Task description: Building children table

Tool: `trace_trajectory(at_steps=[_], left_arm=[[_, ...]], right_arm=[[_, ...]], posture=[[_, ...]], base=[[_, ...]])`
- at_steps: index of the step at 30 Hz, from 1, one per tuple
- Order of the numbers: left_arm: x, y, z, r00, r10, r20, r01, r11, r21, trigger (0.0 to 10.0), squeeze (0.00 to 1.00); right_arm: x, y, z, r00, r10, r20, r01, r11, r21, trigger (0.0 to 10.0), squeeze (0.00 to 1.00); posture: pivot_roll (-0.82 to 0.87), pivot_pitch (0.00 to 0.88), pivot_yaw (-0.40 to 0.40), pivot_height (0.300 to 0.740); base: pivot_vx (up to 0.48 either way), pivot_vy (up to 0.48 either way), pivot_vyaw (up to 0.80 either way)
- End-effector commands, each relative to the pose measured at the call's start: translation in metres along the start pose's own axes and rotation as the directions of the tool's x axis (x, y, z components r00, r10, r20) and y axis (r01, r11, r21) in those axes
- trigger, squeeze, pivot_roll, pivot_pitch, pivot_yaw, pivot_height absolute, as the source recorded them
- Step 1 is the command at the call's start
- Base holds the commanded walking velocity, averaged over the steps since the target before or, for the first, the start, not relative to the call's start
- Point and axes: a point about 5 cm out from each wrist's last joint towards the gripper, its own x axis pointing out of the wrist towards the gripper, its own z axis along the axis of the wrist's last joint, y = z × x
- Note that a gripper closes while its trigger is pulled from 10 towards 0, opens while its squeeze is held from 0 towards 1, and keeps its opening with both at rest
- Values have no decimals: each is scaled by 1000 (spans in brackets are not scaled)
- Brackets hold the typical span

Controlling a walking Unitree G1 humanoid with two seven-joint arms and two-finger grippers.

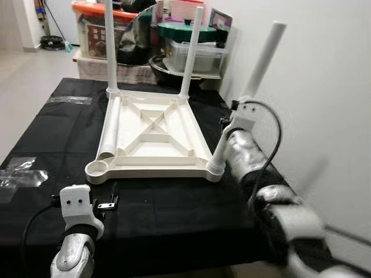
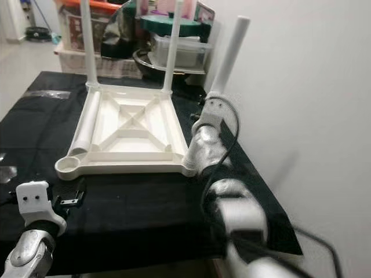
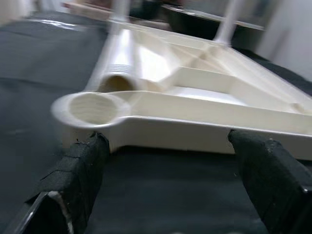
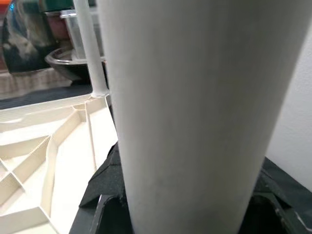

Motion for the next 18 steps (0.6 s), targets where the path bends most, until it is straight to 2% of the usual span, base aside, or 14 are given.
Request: trace_trajectory(at_steps=[1,3,4,5,7,10,11,12,13,14,15,16,17,18], left_arm=[[0,-6,-5,999,-26,-26,25,1000,-8,10000,0],[1,-6,-5,999,-26,-25,26,1000,-9,10000,0],[2,-6,-5,999,-26,-23,26,1000,-9,10000,0],[2,-6,-5,999,-26,-23,26,1000,-9,10000,0],[2,-6,-4,1000,-24,-19,24,1000,-11,10000,0],[2,-5,-4,1000,-23,-18,23,1000,-11,10000,0],[2,-6,-3,1000,-24,-16,24,1000,-13,10000,0],[2,-6,-3,1000,-24,-14,24,1000,-14,10000,0],[2,-6,-2,1000,-27,-12,26,1000,-16,10000,0],[2,-6,-2,1000,-27,-12,26,1000,-16,10000,0],[3,-7,-2,999,-30,-11,30,999,-17,10000,0],[3,-7,-2,999,-30,-11,30,999,-17,10000,0],[3,-8,-1,999,-39,-8,38,999,-15,10000,0],[3,-8,-1,999,-39,-8,38,999,-15,10000,0]], right_arm=[[-6,6,-27,989,65,-129,-68,998,-17,10000,0],[-8,20,-21,981,159,-115,-162,987,-19,10000,0],[-7,21,-13,982,176,-72,-178,984,-25,10000,1000],[-7,21,-13,982,176,-72,-178,984,-25,10000,1000],[-3,15,7,982,187,18,-186,982,-29,10000,1000],[0,14,14,977,209,35,-209,978,-20,10000,1000],[1,18,24,945,324,51,-324,946,2,10000,1000],[1,22,31,914,400,65,-402,916,16,10000,0],[-3,29,43,820,560,121,-565,825,14,10000,0],[-3,29,43,820,560,121,-565,825,14,10000,0],[-5,27,48,722,679,131,-682,731,-34,10000,0],[-5,27,48,722,679,131,-682,731,-34,10000,0],[-6,20,49,631,767,117,-766,640,-66,10000,0],[-6,20,49,631,767,117,-766,640,-66,10000,0]], posture=[[119,0,-154,740],[117,0,-156,740],[118,0,-160,740],[118,0,-160,740],[117,0,-160,740],[116,0,-162,740],[114,0,-161,740],[114,0,-161,740],[107,0,-156,740],[107,0,-156,740],[106,0,-153,740],[106,0,-153,740],[112,0,-156,740],[112,0,-156,740]], base=[[0,0,0],[0,0,0],[0,0,0],[0,0,0],[0,0,0],[0,0,0],[0,0,0],[0,0,0],[0,0,0],[0,0,0],[0,0,0],[0,0,0],[0,0,0],[0,0,0]])
